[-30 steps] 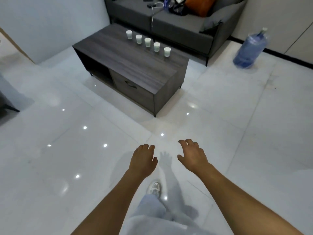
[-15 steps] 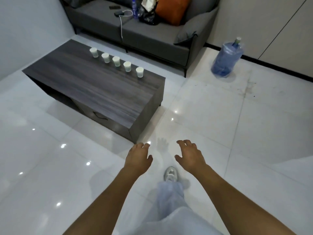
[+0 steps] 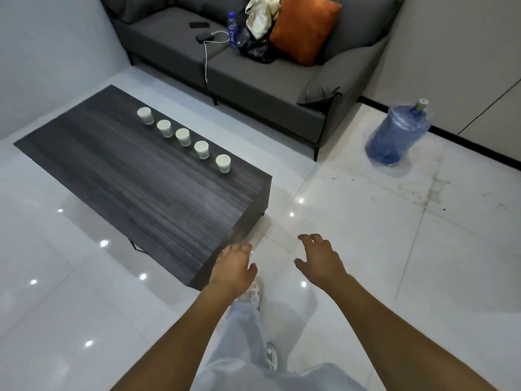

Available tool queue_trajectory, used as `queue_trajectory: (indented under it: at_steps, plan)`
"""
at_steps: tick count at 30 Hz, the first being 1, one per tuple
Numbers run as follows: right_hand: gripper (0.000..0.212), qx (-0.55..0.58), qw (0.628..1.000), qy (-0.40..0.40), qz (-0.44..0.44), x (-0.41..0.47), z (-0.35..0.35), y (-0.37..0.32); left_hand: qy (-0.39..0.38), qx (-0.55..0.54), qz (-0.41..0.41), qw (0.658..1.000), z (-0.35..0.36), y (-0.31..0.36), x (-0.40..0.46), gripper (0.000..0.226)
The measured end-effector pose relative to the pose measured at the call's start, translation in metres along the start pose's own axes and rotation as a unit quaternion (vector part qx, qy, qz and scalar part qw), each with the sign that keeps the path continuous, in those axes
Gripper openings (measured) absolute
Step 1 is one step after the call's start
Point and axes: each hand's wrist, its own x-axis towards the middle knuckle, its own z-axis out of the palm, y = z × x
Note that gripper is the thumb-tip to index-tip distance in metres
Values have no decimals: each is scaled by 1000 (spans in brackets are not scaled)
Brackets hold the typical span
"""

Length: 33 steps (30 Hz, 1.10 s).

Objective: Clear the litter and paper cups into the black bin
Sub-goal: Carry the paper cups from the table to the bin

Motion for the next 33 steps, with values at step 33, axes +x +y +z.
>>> queue_trajectory:
  at_steps: [33]
  plan:
    - [59, -158, 927, -134, -313, 540, -259, -39, 84, -161, -316, 931, -178, 79, 427, 42]
